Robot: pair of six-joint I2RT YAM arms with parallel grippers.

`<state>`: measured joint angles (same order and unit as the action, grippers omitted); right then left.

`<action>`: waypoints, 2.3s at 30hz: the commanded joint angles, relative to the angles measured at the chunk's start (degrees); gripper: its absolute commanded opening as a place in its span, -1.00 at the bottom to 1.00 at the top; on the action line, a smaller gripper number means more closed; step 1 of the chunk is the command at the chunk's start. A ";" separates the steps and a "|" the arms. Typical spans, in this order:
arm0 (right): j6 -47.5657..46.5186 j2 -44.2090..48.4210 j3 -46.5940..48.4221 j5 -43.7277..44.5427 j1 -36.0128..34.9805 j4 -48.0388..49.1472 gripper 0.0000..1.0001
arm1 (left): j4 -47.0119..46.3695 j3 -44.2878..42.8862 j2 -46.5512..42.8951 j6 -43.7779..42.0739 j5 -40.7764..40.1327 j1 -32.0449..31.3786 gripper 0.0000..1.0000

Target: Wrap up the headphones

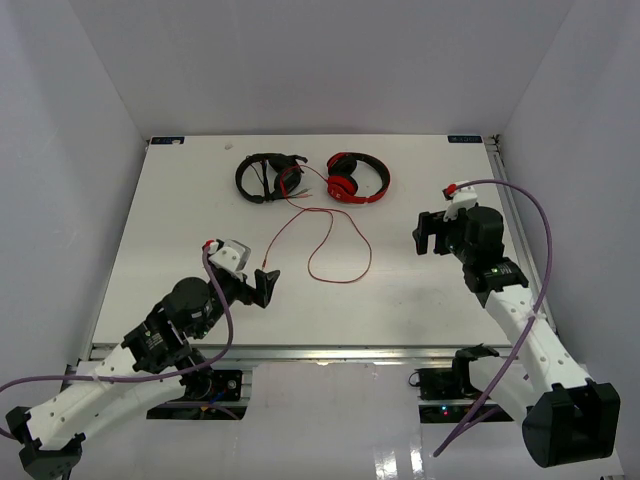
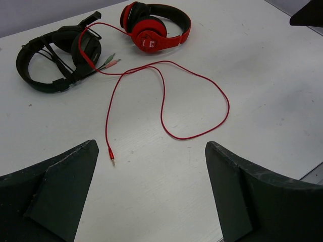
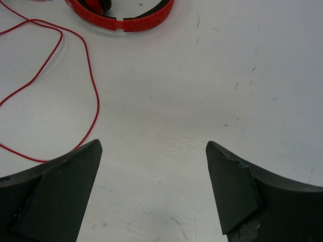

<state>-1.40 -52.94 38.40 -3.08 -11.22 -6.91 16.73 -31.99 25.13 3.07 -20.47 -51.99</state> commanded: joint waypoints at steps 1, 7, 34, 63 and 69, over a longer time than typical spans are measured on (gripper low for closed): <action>-2.50 -3.18 2.18 -4.13 0.24 4.84 0.80 | -0.28 -0.88 -1.32 0.90 0.52 -0.31 0.96; -24.13 -18.05 13.05 -28.30 0.15 -5.57 0.80 | -0.12 -0.97 -1.09 0.97 0.38 -0.31 0.96; 6.36 -80.39 75.67 13.79 -5.12 -9.77 0.59 | 0.93 -0.89 4.59 0.00 -6.07 -0.22 0.96; -0.13 -86.33 77.83 -1.92 -3.22 -8.79 -0.73 | 0.96 -0.76 5.08 -0.09 -6.56 -0.22 0.96; 2.61 -76.96 72.13 -5.77 -2.49 -8.38 -0.85 | 0.07 -0.28 4.33 -0.17 -4.41 -0.22 0.96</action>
<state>-1.41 -139.40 114.55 -4.77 -14.31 -15.73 16.95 -31.99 30.30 3.22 -26.09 -51.99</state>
